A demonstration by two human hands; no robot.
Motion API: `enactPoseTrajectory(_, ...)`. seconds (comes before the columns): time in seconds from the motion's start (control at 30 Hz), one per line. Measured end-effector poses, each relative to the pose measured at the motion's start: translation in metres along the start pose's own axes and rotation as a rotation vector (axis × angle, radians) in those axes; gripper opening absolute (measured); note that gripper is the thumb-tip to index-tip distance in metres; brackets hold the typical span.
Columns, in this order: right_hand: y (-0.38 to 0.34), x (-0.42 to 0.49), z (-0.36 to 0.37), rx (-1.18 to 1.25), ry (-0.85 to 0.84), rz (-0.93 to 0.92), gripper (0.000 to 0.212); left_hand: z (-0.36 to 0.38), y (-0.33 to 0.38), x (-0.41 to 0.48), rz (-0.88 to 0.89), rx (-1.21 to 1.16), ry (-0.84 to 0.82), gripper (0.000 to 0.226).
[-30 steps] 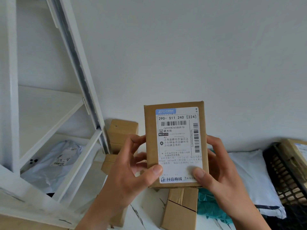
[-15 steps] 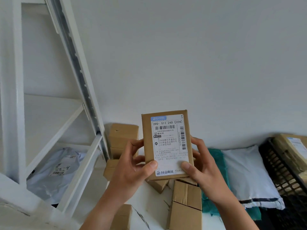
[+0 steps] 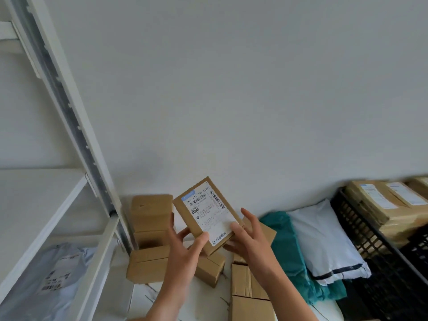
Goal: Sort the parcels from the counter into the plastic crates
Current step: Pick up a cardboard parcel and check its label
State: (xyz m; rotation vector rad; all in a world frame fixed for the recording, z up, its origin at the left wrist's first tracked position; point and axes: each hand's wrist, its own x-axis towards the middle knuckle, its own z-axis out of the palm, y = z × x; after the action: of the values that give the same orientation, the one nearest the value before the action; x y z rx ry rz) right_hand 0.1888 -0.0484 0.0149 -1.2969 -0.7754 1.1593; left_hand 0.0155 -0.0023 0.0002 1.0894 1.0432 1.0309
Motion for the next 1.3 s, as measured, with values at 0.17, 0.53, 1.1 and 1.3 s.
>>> enactPoseTrajectory(0.17,0.013,-0.031,-0.022,0.199,0.171,0.079,0.079,0.055,-0.012,-0.028,-0.028,-0.069,0.051,0.112)
enactPoseTrajectory(0.53,-0.023,-0.134,-0.226,0.033,0.409,-0.021,0.032,0.194,-0.018,-0.098,-0.163,-0.022,-0.227,0.078)
enactPoseTrajectory(1.1,-0.043,-0.28,-0.472,-0.015,0.506,-0.041,0.061,0.429,-0.068,-0.206,-0.235,0.063,-0.477,0.024)
enactPoseTrajectory(1.3,-0.051,-0.262,-0.528,-0.056,0.592,-0.046,0.06,0.494,-0.079,-0.184,-0.218,0.106,-0.574,0.02)
